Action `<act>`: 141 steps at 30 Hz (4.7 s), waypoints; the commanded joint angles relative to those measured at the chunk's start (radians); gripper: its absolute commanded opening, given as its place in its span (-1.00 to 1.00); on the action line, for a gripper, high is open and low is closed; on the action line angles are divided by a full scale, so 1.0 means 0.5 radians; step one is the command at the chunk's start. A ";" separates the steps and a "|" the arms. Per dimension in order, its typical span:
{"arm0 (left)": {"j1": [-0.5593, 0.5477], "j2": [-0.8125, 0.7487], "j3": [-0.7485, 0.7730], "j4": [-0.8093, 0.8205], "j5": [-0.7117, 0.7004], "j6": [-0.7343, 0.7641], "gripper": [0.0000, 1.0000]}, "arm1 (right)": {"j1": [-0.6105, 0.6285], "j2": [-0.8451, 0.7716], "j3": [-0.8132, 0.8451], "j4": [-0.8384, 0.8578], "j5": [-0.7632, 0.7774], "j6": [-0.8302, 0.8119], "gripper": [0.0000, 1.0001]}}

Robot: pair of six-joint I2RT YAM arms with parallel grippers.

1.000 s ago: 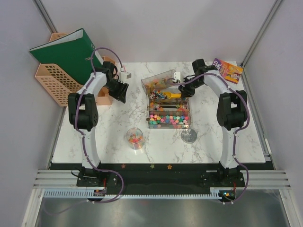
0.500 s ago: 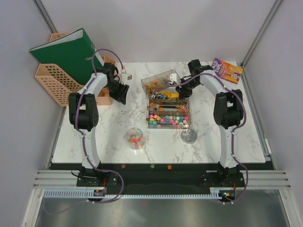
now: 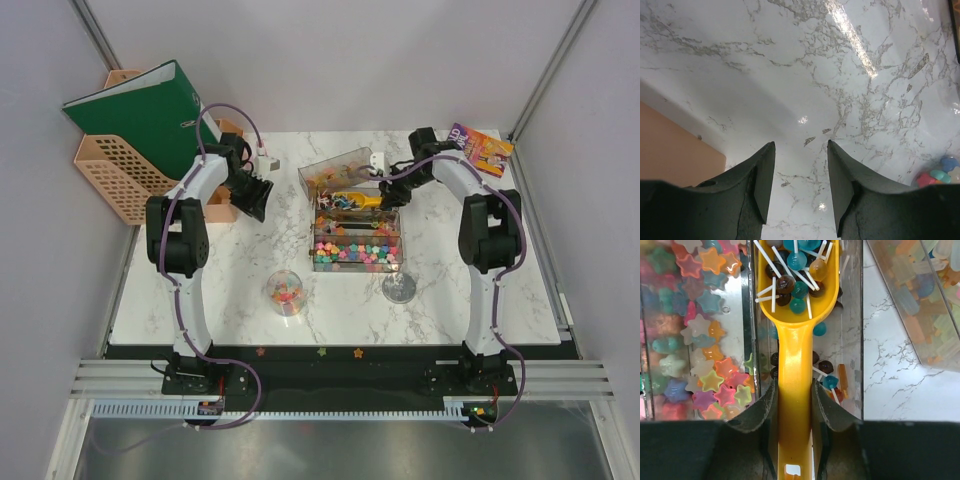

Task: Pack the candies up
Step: Scoop the fake candies from the storage box, then place the fake candies in the packing bottle.

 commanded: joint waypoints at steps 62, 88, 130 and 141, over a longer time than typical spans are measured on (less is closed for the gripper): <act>-0.292 -0.274 0.148 0.344 -0.786 -0.717 0.93 | 0.954 -0.911 -0.252 -0.716 0.393 0.095 -1.00; -0.271 -0.523 -0.208 0.647 -0.807 -0.736 0.92 | 1.233 -0.690 0.104 -0.909 0.951 0.154 -1.00; -0.240 -0.474 -0.052 0.792 -0.761 -0.653 0.95 | 1.537 -0.649 0.237 -1.062 1.740 0.031 -1.00; -0.240 -0.281 0.199 0.792 -0.501 -0.692 0.94 | 1.568 -0.695 0.157 -0.995 1.887 0.108 -1.00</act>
